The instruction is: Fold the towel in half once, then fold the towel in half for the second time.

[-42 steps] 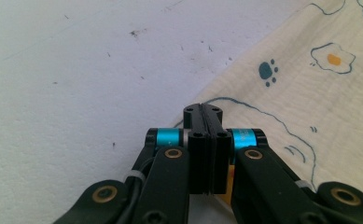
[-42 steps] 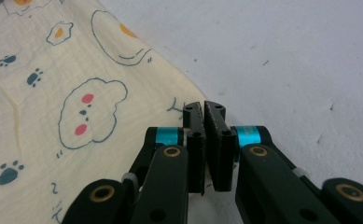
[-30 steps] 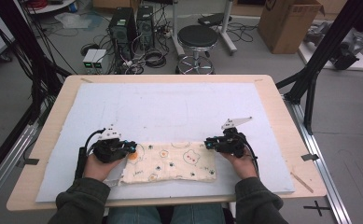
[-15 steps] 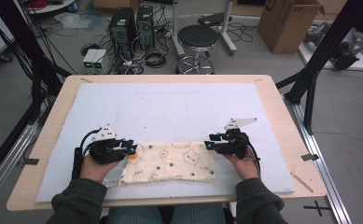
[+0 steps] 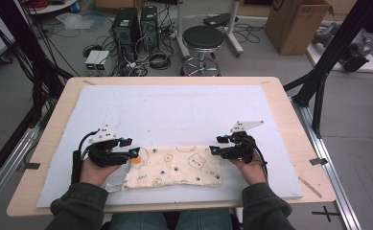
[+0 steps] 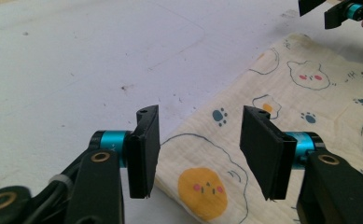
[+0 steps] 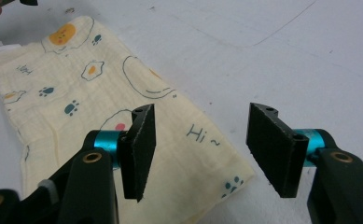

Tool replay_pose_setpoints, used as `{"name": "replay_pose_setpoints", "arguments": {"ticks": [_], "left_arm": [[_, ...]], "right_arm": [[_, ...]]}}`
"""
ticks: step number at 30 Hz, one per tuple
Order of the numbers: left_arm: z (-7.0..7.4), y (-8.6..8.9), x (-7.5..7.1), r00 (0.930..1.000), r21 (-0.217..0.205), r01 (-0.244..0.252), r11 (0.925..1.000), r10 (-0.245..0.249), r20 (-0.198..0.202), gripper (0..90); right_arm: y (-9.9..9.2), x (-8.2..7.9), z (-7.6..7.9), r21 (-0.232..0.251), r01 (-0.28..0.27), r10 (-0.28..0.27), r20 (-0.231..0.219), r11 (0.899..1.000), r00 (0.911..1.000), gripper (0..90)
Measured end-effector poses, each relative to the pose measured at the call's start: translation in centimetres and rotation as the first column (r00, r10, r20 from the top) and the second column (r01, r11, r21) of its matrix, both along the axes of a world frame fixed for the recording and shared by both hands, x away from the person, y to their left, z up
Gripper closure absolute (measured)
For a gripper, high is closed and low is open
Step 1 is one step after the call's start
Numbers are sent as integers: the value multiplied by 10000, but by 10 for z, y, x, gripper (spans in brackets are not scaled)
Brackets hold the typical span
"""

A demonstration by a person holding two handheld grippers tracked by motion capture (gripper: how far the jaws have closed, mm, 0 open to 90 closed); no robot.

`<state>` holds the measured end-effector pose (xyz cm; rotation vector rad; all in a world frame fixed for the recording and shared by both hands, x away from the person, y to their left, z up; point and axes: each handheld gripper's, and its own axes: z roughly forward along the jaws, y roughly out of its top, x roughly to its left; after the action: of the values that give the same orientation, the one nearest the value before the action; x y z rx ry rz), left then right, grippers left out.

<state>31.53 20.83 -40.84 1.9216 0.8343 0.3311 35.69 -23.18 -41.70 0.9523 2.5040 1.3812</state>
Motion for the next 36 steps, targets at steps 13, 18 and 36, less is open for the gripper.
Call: {"name": "replay_pose_setpoints", "arguments": {"ticks": [13, 18, 36], "left_arm": [[-1, 2, 8, 9995, 96, -284, 9996, 285, -99, 378], [-1, 3, 10, 9995, 170, -310, 9994, 312, -83, 379], [-11, 5, 21, 9947, 589, -973, 9935, 991, -275, 461]], "right_arm": [[4, 5, 4, -191, -123, 123, 7, 9997, 9999, 378], [6, 10, 6, -221, -175, 175, 0, 9996, 9998, 378], [-6, 24, -6, -500, 203, -233, -606, 9985, 9979, 463]]}}
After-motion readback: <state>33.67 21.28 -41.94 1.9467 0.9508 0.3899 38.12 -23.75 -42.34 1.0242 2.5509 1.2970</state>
